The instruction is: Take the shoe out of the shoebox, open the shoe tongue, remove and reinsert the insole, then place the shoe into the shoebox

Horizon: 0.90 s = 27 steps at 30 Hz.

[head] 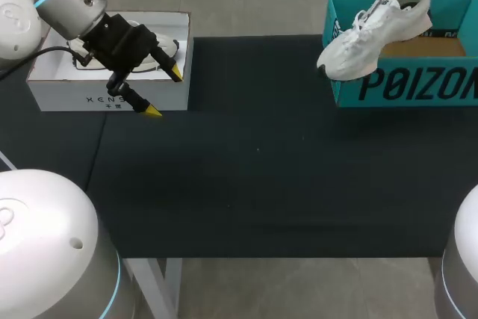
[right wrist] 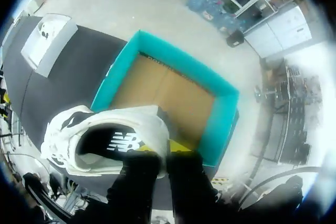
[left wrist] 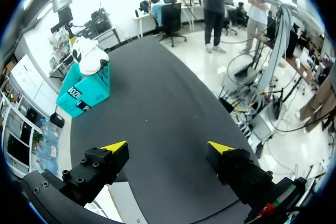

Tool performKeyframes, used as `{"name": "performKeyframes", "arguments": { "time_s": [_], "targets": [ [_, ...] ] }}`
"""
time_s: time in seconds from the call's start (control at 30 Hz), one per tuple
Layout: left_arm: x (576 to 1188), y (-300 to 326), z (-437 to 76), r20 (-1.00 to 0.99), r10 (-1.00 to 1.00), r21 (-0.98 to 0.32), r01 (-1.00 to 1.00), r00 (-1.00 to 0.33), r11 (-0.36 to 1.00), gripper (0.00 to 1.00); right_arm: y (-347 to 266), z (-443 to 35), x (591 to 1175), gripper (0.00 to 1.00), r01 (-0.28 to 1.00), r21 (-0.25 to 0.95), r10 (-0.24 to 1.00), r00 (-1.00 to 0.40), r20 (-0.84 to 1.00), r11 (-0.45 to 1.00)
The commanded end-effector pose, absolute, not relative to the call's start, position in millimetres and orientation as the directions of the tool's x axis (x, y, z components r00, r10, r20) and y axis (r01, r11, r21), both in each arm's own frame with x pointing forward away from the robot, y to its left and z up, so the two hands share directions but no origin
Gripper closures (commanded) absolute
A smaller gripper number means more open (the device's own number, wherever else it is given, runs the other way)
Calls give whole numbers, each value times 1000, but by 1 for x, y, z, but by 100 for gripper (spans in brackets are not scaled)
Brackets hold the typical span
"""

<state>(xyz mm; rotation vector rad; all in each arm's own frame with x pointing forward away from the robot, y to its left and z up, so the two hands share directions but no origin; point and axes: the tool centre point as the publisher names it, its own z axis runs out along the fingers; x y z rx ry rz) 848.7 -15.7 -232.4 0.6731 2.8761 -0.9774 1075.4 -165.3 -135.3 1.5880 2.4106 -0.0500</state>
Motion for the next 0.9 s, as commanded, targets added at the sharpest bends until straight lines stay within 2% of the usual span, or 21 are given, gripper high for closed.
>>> {"name": "performKeyframes", "arguments": {
  "time_s": [0.03,0.43,0.9],
  "targets": [
    [849,-16,-232,-163,391,-572,410,-906,711,0,-163,-132,1080,100,951,110,943,-265,-203,291],
    [849,-16,-232,-163,391,-572,410,-906,711,0,-163,-132,1080,100,951,110,943,-265,-203,291],
    [849,-16,-232,-163,391,-572,410,-906,711,0,-280,-146,1079,100,988,152,993,31,-110,-14]
  ]
}}
